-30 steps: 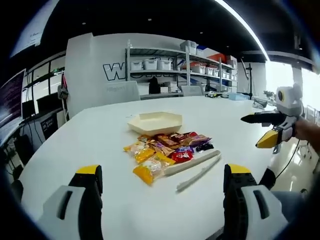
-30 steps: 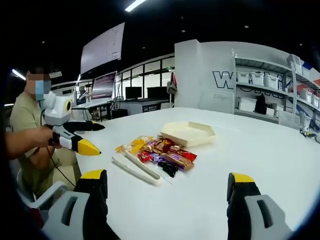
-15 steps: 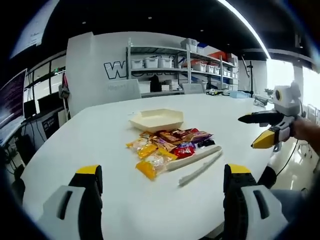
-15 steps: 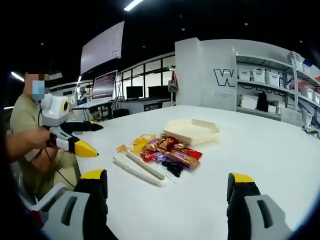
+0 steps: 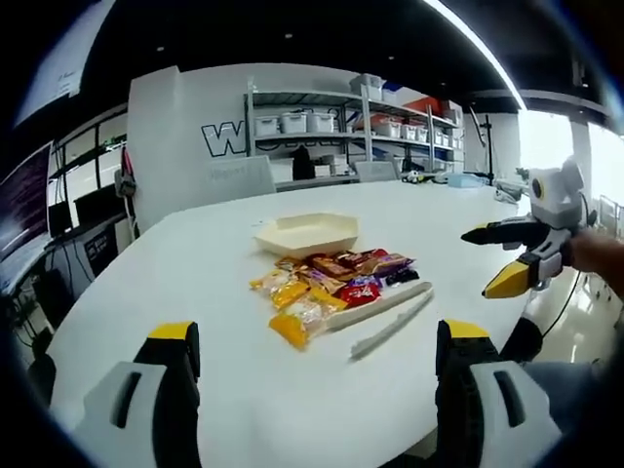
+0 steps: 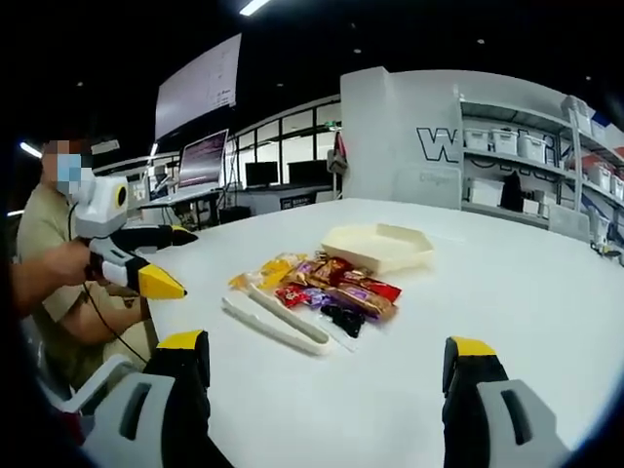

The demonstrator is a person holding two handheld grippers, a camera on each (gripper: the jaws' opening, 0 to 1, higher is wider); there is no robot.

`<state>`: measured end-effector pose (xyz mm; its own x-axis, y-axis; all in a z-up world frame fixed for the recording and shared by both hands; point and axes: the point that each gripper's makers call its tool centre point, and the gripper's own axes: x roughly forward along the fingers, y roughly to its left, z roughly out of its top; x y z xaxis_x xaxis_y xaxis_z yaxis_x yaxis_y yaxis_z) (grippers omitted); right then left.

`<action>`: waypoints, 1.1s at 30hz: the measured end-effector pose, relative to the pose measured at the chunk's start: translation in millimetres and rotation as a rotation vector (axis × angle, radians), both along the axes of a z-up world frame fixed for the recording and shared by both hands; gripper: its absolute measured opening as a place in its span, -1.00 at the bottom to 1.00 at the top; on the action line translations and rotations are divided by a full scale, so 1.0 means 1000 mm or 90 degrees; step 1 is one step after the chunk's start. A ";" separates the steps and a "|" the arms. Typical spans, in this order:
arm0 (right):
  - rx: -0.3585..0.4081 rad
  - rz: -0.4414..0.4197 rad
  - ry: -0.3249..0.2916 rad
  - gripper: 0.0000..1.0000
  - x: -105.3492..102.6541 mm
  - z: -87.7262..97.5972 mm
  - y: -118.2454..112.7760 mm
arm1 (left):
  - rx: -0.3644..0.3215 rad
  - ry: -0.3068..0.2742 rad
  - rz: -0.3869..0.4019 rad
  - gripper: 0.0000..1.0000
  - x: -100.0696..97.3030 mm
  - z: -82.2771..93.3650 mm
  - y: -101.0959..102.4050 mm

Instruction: Place the target food into the container with the food tongs after gripping and lifting it, then release it inside without dropping or visibly crushing the food.

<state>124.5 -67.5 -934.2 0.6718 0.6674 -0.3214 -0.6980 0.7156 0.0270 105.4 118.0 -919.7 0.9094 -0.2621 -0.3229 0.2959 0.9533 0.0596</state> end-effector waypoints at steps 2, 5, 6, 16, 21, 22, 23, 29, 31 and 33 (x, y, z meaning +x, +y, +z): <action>0.000 -0.002 -0.002 0.99 -0.001 0.001 -0.002 | 0.009 -0.005 -0.002 0.98 0.000 0.001 -0.002; 0.007 -0.008 -0.001 0.99 -0.003 0.002 -0.006 | 0.020 -0.011 -0.003 0.98 0.001 0.002 -0.007; 0.013 -0.012 0.009 0.99 -0.004 0.000 -0.008 | 0.016 -0.005 -0.004 0.98 0.001 0.000 -0.009; -0.004 -0.010 -0.002 0.99 -0.012 -0.006 -0.018 | 0.005 0.001 -0.010 0.98 0.003 -0.003 -0.015; -0.005 0.015 -0.021 0.99 -0.017 0.000 -0.007 | -0.042 0.008 -0.022 0.98 -0.001 -0.003 -0.025; -0.003 0.020 -0.024 0.99 -0.017 0.002 -0.004 | -0.042 0.005 -0.022 0.98 0.000 -0.002 -0.025; -0.002 0.023 -0.026 0.99 -0.017 0.002 -0.002 | -0.031 0.007 -0.020 0.98 0.000 -0.002 -0.024; 0.004 0.033 -0.022 0.98 -0.015 0.002 0.007 | 0.000 0.012 -0.055 0.85 -0.001 -0.005 -0.032; 0.009 0.039 -0.023 0.98 -0.017 0.003 0.011 | 0.002 0.015 -0.056 0.82 0.000 -0.007 -0.033; 0.012 0.048 -0.026 0.99 -0.018 0.004 0.014 | 0.005 0.016 -0.059 0.80 0.001 -0.009 -0.033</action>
<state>106.3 -53.9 -930.3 0.6312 0.7228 -0.2815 -0.7510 0.6602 0.0111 106.2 85.2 -928.3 0.8728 -0.3425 -0.3476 0.3849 0.9211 0.0590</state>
